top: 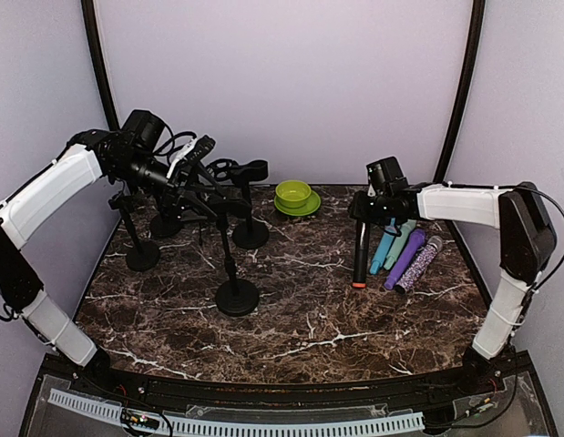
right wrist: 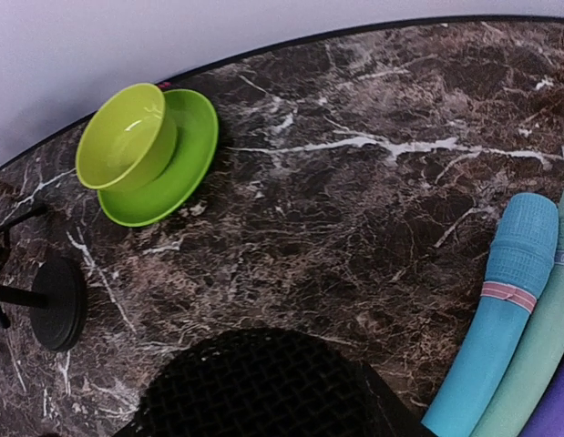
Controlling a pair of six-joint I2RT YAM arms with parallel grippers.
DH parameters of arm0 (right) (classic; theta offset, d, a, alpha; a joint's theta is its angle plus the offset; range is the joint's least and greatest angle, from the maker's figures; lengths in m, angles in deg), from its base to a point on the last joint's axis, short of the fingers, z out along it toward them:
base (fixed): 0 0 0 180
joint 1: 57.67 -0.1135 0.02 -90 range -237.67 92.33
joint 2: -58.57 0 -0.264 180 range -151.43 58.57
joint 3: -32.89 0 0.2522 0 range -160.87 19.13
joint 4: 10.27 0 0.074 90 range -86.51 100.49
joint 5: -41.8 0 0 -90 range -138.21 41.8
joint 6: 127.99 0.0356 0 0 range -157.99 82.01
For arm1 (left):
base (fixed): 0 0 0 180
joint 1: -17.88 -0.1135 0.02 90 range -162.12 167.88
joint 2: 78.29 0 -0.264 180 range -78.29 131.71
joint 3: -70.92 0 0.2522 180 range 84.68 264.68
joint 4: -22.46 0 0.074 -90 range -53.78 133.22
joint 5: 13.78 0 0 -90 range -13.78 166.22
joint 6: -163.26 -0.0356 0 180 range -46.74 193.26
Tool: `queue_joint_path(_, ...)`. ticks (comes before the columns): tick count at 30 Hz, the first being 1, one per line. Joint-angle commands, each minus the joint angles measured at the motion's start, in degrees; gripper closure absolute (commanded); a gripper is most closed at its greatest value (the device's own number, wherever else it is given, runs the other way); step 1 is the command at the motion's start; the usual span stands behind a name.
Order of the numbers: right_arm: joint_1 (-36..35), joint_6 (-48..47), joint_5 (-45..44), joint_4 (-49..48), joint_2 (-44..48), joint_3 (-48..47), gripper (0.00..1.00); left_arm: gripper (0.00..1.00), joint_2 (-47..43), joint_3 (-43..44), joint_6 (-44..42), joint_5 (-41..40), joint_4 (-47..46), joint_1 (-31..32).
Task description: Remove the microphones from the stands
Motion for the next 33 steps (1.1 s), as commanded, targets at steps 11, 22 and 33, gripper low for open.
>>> queue_joint_path(11, 3.42, 2.67, 1.94, 1.72, -10.99, -7.86, 0.70, 0.01, -3.80, -1.55, 0.57, -2.61, 3.00, 0.20)
queue_joint_path(22, 3.52, 3.46, 3.44, 1.64, -13.88, -8.53, 0.42, 0.01, -5.74, -4.20, 0.21, -4.30, 3.02, -0.61)
queue_joint_path(33, 3.19, 3.02, 3.43, 0.41, -12.48, -7.35, 0.36, 0.01, -7.36, -6.43, 0.13, -4.25, 2.76, -2.01)
